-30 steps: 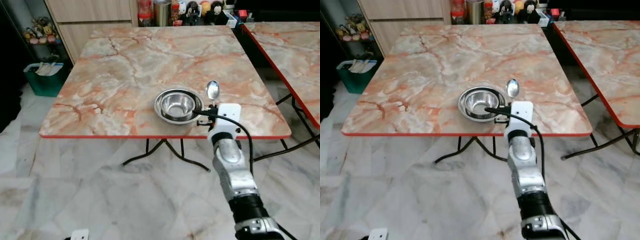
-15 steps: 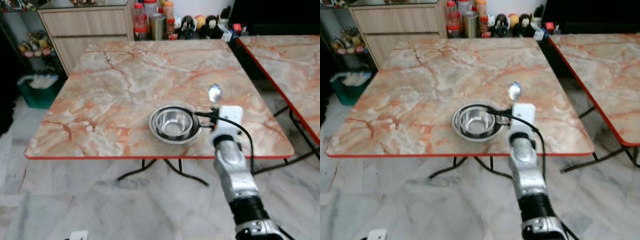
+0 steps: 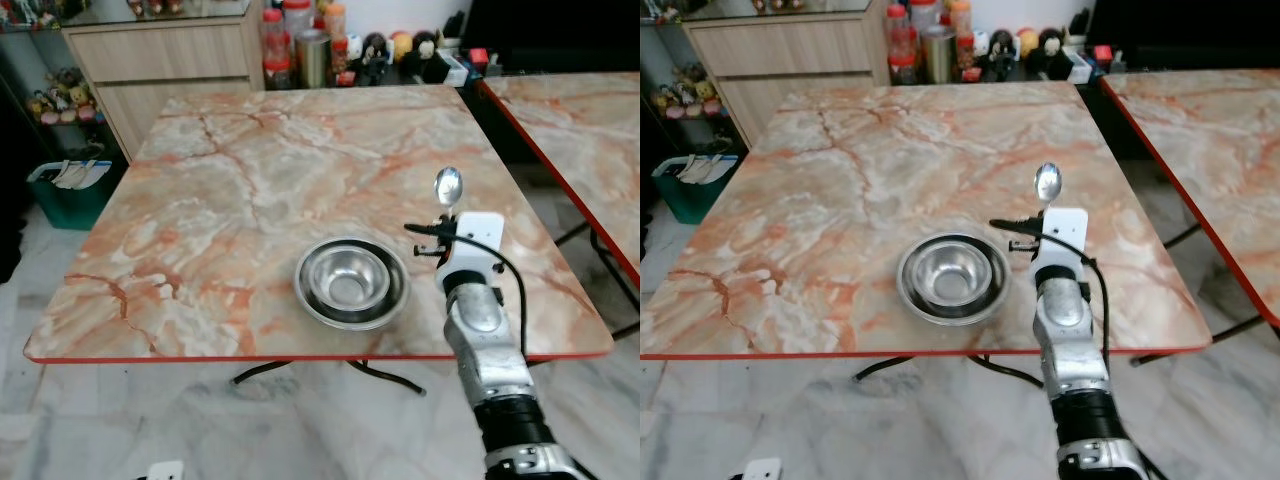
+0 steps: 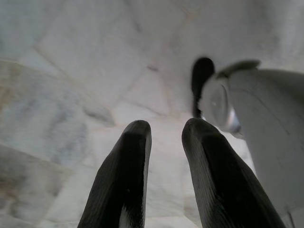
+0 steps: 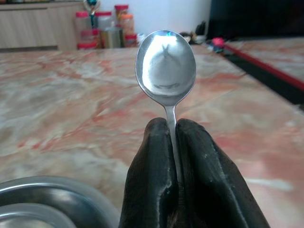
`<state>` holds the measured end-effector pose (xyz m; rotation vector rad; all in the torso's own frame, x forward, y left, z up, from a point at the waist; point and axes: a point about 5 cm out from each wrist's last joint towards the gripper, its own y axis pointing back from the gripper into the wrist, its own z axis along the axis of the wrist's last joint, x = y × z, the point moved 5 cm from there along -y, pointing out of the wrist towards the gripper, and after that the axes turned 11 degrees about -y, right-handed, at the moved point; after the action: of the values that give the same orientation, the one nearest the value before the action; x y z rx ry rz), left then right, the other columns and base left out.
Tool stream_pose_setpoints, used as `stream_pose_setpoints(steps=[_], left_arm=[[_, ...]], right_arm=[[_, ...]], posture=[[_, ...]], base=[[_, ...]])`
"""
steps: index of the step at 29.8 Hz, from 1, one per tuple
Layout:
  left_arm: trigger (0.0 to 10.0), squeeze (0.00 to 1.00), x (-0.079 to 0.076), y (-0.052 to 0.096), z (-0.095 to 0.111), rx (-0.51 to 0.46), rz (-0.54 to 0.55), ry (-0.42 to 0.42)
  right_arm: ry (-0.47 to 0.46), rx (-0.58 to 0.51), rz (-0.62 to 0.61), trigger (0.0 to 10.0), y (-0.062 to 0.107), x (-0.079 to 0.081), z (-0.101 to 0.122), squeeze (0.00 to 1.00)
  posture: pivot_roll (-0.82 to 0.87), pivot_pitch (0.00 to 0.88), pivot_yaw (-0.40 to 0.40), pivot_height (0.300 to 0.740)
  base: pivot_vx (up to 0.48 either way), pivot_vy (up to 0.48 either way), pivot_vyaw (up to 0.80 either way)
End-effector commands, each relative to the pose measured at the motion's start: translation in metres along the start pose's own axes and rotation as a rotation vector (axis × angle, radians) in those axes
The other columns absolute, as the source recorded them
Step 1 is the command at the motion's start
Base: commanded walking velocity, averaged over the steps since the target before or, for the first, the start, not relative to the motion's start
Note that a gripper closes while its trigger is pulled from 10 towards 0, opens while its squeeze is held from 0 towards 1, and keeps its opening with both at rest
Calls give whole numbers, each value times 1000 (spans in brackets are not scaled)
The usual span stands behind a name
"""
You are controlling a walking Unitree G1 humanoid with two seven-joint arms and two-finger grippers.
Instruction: Setting the table
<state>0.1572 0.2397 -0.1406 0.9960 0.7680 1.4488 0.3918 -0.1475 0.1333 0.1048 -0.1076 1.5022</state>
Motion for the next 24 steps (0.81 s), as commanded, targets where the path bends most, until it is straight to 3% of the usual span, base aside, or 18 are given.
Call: stream_pose_setpoints(steps=[1,4,5,14,24], left_arm=[[10000,0,-3,0,-5,12,-11,6],[10000,0,-3,0,-6,13,-14,5],[10000,0,-3,1,-6,14,-15,5],[10000,0,-4,1,-7,18,-19,3],[10000,0,-17,0,-5,14,-37,3]], right_arm=[[15,1,-39,10000,1,-14,2,0],[6,17,-53,10000,3,-18,-1,0],[-10,45,-82,10000,6,-26,-6,0],[29,103,-98,10000,9,-47,-11,0],[44,168,-64,10000,3,-46,-18,0]], posture=[[-90,102,36,740],[-90,103,36,740],[-92,104,36,740],[-96,107,36,740],[-93,104,34,740]], base=[[0,0,0],[0,0,0],[0,0,0],[0,0,0],[0,0,0]])
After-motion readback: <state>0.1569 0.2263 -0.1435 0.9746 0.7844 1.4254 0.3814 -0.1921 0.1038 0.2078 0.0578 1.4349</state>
